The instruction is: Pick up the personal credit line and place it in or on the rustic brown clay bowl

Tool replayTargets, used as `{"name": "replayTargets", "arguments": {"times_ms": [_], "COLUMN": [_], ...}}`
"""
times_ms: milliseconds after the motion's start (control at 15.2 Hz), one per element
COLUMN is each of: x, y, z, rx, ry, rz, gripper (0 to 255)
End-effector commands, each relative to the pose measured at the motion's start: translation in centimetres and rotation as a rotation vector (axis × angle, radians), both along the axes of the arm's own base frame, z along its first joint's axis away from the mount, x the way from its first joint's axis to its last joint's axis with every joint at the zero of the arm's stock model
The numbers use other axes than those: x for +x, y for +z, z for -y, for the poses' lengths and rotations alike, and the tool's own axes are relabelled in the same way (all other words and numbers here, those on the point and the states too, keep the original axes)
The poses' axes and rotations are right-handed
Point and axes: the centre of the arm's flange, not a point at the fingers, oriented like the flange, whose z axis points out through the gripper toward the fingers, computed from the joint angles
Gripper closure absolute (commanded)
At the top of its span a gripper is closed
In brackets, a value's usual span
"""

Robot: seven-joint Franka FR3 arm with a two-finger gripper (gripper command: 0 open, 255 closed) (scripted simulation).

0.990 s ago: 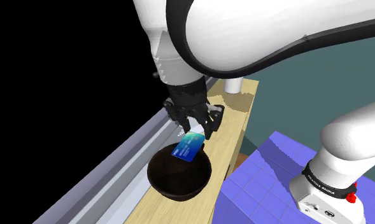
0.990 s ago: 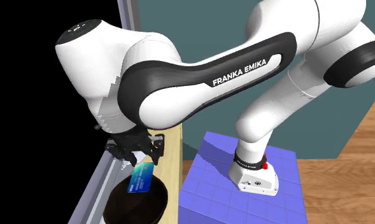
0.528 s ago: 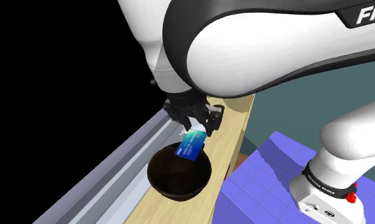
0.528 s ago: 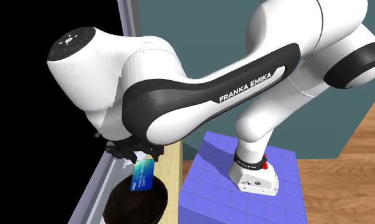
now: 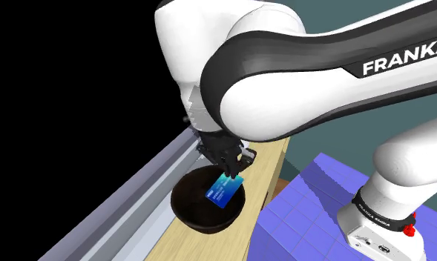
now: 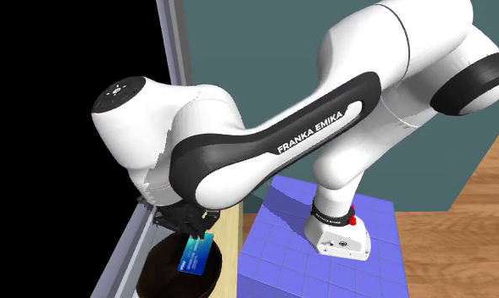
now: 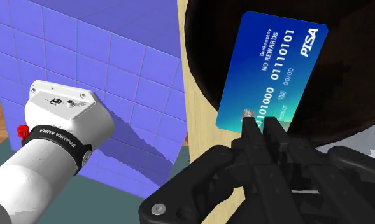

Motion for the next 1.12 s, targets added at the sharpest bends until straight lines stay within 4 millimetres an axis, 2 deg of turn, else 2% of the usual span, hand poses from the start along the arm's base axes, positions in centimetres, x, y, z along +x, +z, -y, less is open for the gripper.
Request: {"name": "replayTargets", "arguments": {"times_ms": [0,66,264,396,660,1056], "x": [1.3,1.1,0.8,1.3,1.1,1.1], "y": [-0.6,-0.9,-1.2,-0.6,4.3,4.3], "z": [-0.2,0.1,0.0,-0.2,-1.0,-1.0], "rx": [0.066,0.065,0.065,0.066,0.066,0.066], "ry": [0.005,0.005,0.004,0.005,0.005,0.005], "rz": [0.079,0.079,0.08,0.079,0.079,0.079], "gripper": [255,0,0,0,0,0]}}
